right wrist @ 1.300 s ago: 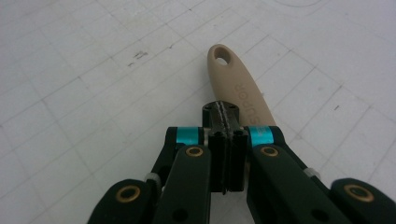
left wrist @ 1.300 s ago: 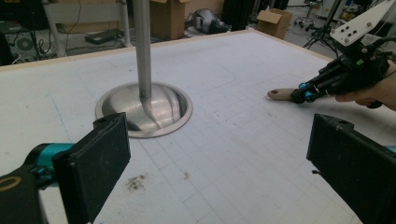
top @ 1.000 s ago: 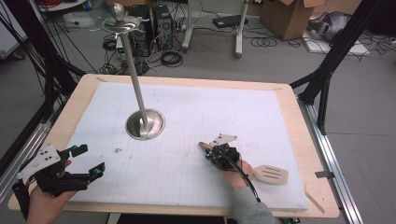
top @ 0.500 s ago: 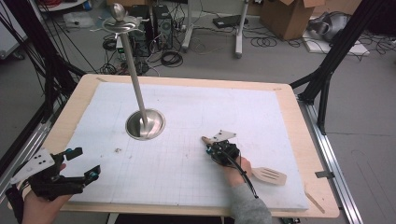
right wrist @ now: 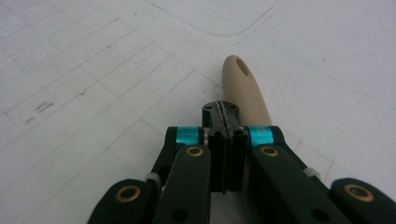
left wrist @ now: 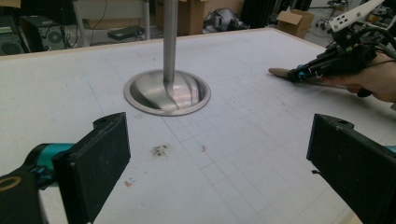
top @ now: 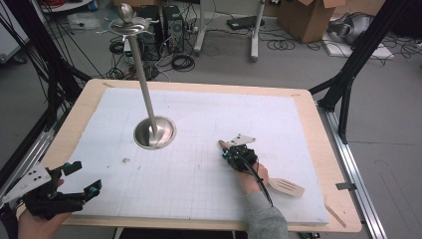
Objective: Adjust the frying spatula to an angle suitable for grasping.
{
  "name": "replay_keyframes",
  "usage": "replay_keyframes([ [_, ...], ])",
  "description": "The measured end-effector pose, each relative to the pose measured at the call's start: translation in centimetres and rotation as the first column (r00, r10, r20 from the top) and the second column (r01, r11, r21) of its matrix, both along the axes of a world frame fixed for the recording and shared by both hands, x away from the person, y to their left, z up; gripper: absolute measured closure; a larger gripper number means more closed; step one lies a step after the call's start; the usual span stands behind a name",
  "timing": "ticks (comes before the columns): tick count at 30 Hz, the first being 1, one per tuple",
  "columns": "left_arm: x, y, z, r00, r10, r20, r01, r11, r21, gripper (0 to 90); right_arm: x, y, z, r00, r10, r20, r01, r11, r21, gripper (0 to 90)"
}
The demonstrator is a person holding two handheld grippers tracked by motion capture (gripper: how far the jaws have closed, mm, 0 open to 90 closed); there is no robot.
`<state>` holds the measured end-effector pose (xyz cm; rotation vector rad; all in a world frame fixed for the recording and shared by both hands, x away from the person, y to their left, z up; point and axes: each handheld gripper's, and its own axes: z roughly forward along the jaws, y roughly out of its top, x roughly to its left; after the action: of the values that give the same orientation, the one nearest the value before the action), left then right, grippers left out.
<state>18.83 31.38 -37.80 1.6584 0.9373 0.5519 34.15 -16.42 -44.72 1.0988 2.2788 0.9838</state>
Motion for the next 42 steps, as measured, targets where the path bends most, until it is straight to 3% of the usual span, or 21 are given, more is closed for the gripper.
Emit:
replay_keyframes([
  [11,-0.8,0.6,0.0,0.9998,0.022,0.001,-0.022,0.9998,0.002,6.6,0.8,-0.3,-0.1,0.9988,-0.048,0.014,0.048,0.999,0.001,90.0],
  [26,-1.4,1.0,0.0,0.9994,0.036,0.003,-0.036,0.9994,0.001,6.6,1.6,-1.2,-0.1,0.9948,-0.101,0.001,0.101,0.994,0.04,90.0],
  [33,-1.4,1.0,0.1,0.9994,0.035,0.004,-0.035,0.9994,0.002,6.6,1.8,-1.8,-0.1,0.9886,-0.15,0.0,0.15,0.988,0.035,90.0],
  [39,-1.4,1.0,0.1,0.9993,0.036,0.007,-0.036,0.9994,-0.001,6.6,1.9,-2.5,-0.1,0.9778,-0.209,-0.009,0.21,0.977,0.037,90.0],
  [42,-1.4,1.1,0.1,0.9993,0.036,0.007,-0.036,0.9993,-0.002,6.6,1.9,-2.8,-0.1,0.9771,-0.212,-0.014,0.213,0.976,0.048,90.0],
])
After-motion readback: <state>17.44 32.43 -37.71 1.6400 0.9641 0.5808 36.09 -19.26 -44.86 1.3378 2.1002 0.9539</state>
